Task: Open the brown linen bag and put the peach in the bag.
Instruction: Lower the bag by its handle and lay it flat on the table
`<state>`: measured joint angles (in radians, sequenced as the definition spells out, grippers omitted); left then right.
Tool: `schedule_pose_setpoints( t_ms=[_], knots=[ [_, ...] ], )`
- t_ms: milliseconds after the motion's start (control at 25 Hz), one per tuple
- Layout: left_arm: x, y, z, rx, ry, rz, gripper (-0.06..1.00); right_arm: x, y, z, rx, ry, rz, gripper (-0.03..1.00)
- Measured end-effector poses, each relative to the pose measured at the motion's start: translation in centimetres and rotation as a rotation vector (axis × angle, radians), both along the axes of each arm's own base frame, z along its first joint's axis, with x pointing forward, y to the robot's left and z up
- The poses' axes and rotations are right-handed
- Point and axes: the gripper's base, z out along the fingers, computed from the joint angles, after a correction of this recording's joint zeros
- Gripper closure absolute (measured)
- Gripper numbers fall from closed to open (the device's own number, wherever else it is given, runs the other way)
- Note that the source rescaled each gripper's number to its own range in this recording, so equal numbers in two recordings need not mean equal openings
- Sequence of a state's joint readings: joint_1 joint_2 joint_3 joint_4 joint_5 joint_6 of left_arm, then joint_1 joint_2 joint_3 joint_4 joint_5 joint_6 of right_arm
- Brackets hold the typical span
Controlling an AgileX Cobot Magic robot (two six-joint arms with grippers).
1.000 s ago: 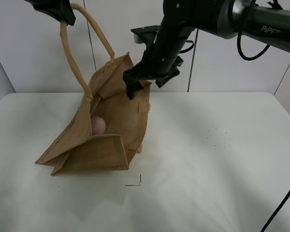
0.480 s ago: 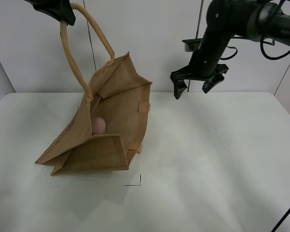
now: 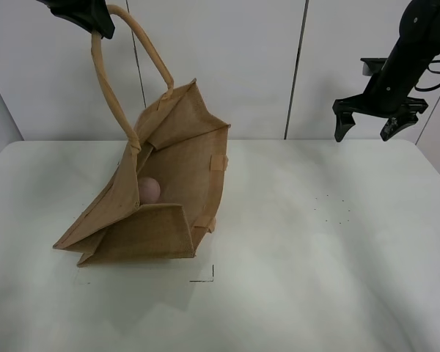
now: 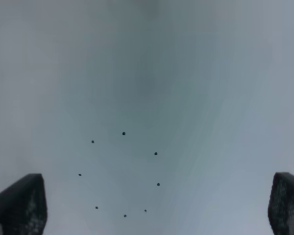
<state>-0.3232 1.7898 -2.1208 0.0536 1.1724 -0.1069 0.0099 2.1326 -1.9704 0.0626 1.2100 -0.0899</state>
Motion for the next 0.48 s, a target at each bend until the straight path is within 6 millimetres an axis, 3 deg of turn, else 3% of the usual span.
schedule_pose_setpoints(
  t_ms=[200,320,480],
  knots=[
    [0.0,0.0,0.0,0.000,0.000,0.000,0.94,-3.1,-0.1,1.2,0.000,0.033,-0.002,-0.03],
    [0.0,0.0,0.0,0.000,0.000,0.000,0.94,-7.3,-0.1,2.7,0.001,0.054,-0.002,-0.03],
    [0.0,0.0,0.0,0.000,0.000,0.000,0.94,-14.3,-0.2,3.3,0.001,0.107,-0.002,-0.03]
  ],
)
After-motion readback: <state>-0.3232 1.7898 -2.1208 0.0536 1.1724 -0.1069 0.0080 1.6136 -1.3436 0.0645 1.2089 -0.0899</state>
